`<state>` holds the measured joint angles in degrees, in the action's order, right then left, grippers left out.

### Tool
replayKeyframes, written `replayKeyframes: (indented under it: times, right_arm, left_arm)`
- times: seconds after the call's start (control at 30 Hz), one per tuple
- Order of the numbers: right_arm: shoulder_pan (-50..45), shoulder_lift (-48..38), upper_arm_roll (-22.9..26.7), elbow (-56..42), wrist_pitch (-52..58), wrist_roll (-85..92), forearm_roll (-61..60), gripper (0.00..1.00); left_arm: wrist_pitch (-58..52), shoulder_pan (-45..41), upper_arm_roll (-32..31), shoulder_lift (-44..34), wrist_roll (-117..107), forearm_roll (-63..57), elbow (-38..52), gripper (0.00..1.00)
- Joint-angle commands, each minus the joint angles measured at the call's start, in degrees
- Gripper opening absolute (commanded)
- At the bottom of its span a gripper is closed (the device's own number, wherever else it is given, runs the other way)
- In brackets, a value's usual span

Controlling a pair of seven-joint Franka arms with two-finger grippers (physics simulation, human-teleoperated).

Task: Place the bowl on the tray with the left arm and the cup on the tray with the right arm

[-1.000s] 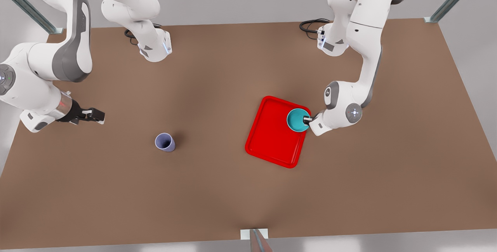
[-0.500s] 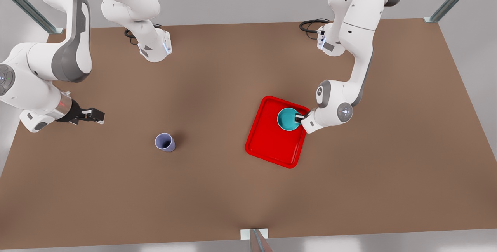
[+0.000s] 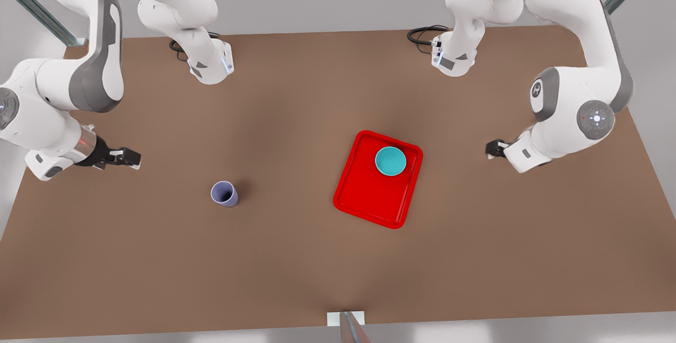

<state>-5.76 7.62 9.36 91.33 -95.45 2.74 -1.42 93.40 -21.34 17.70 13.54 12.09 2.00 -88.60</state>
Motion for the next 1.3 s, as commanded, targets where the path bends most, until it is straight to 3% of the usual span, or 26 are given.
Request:
replayKeyframes:
  times: [0.0,0.2,0.23,0.3,0.47,1.27]
  right_arm:
    - [0.04,0.11,-0.04,-0.19,0.0,0.08,0.02,1.0]
    - [-1.96,2.92,-0.22,-1.16,-0.44,0.69,-0.33,1.0]
    - [-3.21,3.19,-0.39,1.12,-3.42,0.6,-0.42,1.0]
    - [-2.51,3.1,-6.37,7.8,-10.1,-0.18,-0.42,1.0]
    - [-2.07,3.54,-7.69,23.36,-27.06,-0.63,-0.42,1.0]
    - [-2.68,13.03,-8.74,26.53,-44.56,-3.97,-3.06,0.97]
  left_arm:
    - [-0.06,-0.01,0.14,0.0,-0.39,-8.77,0.44,1.0]
    - [-6.74,-0.1,0.5,0.08,-0.84,-8.51,5.81,1.0]
    - [-6.74,-0.1,0.58,0.08,-0.84,-8.51,5.81,1.0]
    - [-6.74,-0.1,0.58,0.08,-0.75,-8.42,5.72,1.0]
    - [-7.0,-0.1,0.67,0.08,-0.75,-8.42,5.72,1.0]
    - [-7.79,-0.1,0.67,0.08,-0.31,-8.42,5.63,1.0]
